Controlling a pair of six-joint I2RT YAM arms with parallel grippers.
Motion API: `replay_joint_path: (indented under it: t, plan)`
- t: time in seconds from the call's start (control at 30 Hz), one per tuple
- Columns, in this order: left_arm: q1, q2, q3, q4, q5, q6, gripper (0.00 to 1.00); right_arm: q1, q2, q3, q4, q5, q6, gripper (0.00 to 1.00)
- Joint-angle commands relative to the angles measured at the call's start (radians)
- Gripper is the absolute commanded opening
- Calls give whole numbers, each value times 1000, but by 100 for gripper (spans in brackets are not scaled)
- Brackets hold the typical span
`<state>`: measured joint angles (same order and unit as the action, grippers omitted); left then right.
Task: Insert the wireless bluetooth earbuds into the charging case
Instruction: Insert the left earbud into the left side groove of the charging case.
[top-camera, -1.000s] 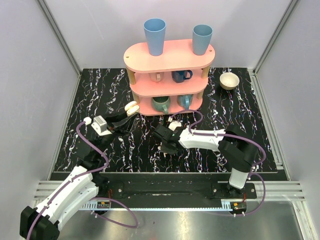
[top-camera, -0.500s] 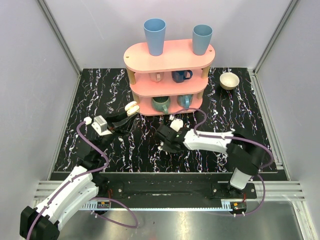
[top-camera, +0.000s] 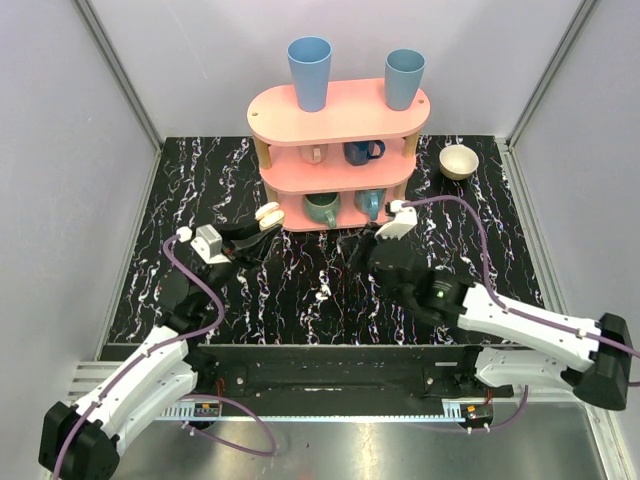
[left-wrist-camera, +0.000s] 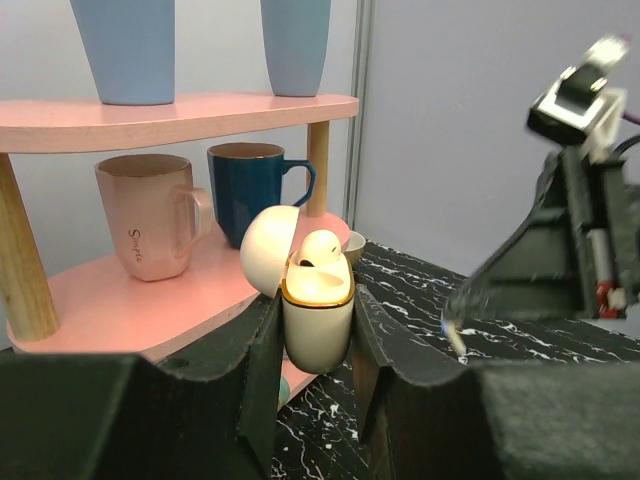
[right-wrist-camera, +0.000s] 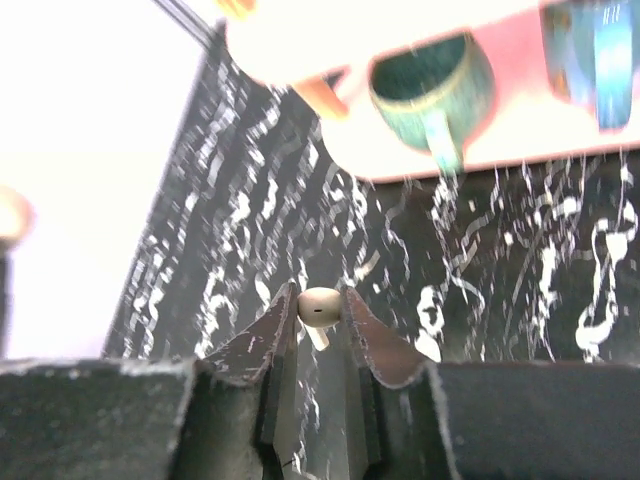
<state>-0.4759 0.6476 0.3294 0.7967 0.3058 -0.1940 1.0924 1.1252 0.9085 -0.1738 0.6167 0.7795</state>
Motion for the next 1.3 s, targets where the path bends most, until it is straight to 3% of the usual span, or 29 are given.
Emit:
replay_joint_path:
  t: [0.0,0.23,0.43,0.7,1.27]
  plan:
    - [6,18,71,32,15,-27,0,8,-94,-49,356,90,-280,0]
    - [6,78,106,45,49,-59,0,15,-82,-63,776,6,-516,0]
    - [3,112,119,78,78,-71,0,46,-9,-33,985,-101,-657,0]
    - [-1,141,109,136,95,-81,0,57,47,18,1031,-251,-668,0]
    - [-56,182,99,249,101,-90,0,67,166,43,1109,-331,-612,0]
